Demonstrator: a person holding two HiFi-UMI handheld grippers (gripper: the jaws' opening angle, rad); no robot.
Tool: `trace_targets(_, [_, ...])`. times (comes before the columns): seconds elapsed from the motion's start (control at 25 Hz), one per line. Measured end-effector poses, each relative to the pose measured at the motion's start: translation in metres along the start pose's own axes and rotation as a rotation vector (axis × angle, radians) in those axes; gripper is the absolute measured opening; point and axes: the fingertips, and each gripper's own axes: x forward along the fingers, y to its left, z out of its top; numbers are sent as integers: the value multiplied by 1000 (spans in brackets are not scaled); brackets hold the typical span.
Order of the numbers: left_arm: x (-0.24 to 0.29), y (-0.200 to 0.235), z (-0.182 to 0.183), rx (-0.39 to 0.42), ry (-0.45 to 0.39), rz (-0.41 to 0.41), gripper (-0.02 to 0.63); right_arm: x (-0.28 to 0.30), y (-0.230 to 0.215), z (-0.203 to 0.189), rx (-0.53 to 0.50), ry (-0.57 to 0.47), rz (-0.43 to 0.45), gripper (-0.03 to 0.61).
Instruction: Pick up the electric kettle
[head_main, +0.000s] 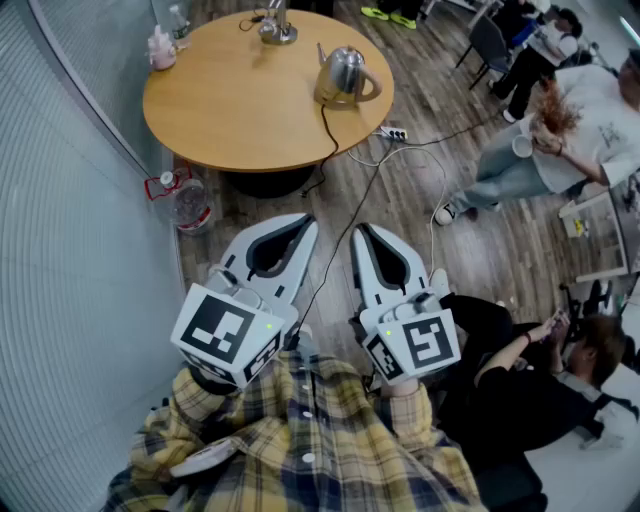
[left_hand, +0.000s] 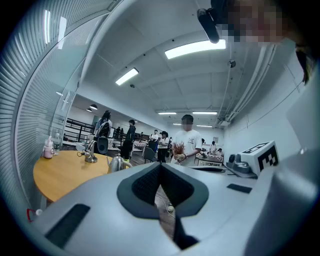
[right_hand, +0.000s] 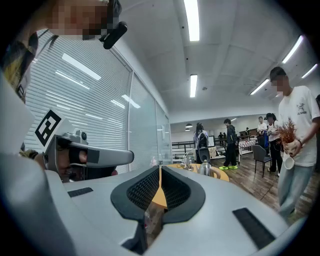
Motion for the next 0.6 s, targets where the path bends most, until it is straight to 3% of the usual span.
trace_targets(0.6, [13,-11,3,23,-21,25,3,-11,-17,3,15,-22,10,40])
